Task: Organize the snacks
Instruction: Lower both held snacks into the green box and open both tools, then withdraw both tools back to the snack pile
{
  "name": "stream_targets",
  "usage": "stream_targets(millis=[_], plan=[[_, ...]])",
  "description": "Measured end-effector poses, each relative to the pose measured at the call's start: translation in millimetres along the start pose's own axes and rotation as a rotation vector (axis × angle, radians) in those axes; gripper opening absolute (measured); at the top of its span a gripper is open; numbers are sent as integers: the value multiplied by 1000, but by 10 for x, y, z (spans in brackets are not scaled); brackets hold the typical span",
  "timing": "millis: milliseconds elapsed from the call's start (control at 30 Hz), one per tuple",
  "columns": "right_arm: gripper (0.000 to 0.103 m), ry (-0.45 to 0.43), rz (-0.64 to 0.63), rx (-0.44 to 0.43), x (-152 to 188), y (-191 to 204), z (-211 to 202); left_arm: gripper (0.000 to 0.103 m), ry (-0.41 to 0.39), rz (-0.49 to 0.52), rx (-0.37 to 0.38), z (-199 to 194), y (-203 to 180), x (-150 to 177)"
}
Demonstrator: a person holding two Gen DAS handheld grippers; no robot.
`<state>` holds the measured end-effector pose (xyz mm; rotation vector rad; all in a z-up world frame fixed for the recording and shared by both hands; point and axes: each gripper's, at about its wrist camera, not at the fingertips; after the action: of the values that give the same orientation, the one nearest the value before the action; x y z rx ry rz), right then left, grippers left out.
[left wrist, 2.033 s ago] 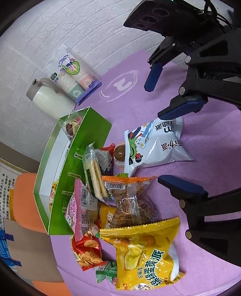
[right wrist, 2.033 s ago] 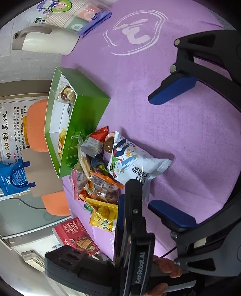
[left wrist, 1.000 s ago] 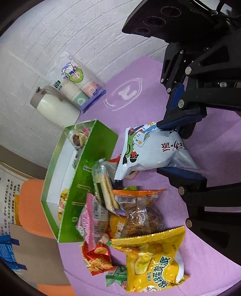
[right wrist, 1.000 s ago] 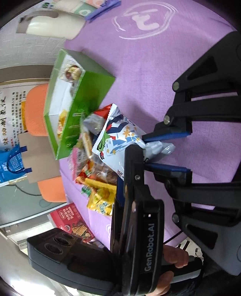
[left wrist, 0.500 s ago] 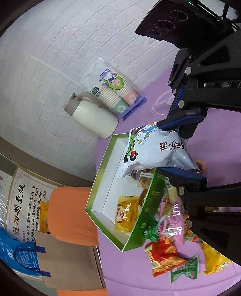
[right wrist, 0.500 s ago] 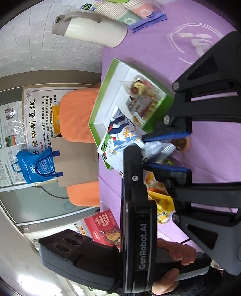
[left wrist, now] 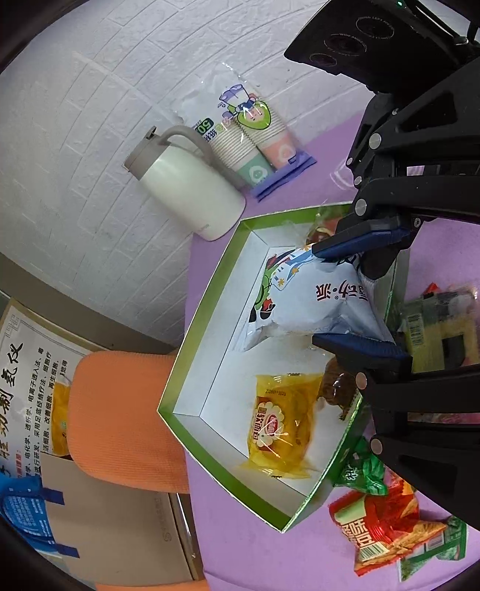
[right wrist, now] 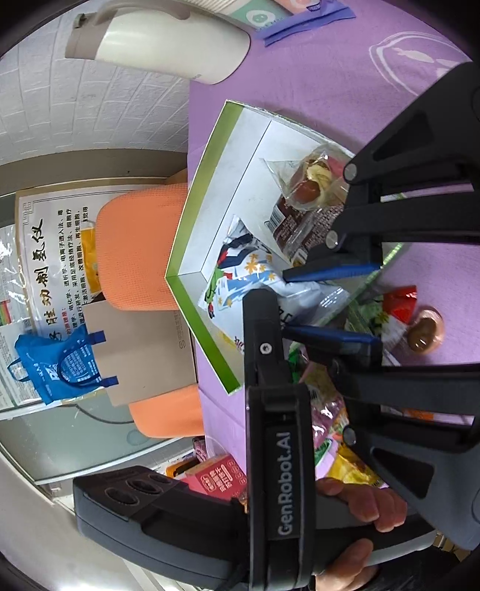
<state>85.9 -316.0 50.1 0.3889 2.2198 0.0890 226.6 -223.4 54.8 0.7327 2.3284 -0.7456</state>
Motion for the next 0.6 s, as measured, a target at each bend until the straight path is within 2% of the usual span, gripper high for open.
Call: stream_targets(millis=[67,100,133,167,200,233,267,333,467,533,600], plan=[[26,11,1,5,-24,-33,90,42,10,1,-10,80,50,-23],[27,21,-1,11,-30,-40,144,45,15,-2,-22,115,78,-30],[31,32,-8,23,-39,-58,206,56,21,-6,-29,144,106,-33],[44,47,-19,33,-43,-69,274,63,27,-15,-43,157,138,-33],[53,55,-24,35,-46,-90,309,75,28,-29,-73,155,168,-23],[67,51,-28,44,-39,-104,325,83,25,-42,-105,137,197,-8],[73,43,-34,50,-25,-116,317,85,14,-51,-123,111,225,15],[75,25,-59,59,8,-115,283,86,-3,-56,-126,61,282,53],[97,47,-72,77,34,-123,264,86,-22,-57,-157,-61,311,68],[101,41,-73,84,46,-87,197,86,-34,-46,-161,-149,277,80],[102,26,-81,96,52,-38,122,86,-46,-32,-170,-267,221,104]])
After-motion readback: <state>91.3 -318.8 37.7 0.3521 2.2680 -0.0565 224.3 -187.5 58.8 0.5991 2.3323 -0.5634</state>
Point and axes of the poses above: each gripper's, at about its wrist camera, not at the fingertips, and z roughly the way its jaws point, y to its left, x to its underside, and after that the axes turned 9 degrees about z, right-handed
